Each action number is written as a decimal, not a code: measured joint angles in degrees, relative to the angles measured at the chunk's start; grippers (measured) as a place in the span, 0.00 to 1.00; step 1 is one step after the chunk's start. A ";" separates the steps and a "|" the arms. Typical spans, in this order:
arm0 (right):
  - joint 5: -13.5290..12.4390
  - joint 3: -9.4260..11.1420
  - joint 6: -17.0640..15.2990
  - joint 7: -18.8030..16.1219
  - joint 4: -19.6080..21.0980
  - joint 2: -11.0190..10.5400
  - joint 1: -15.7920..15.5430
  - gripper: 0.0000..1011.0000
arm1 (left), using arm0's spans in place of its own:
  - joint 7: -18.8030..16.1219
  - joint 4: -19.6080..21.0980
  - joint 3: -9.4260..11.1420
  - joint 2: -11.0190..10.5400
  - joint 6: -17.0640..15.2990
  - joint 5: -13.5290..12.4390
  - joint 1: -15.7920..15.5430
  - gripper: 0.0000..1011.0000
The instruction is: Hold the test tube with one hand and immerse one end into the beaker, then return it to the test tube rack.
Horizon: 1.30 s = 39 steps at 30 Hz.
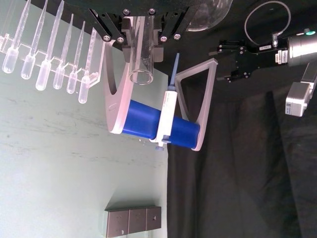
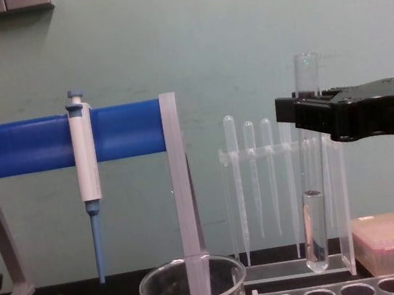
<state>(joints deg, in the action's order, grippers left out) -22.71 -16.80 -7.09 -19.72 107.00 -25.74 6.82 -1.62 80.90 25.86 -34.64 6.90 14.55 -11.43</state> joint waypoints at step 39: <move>0.00 0.06 0.09 -0.07 0.08 0.03 -0.07 0.22 | 0.00 0.00 0.00 0.00 0.00 0.00 0.00 0.99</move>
<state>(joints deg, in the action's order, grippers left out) -22.70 -16.74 -6.99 -19.79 107.08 -25.71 6.75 -1.62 80.90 25.86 -34.65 6.90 14.55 -11.43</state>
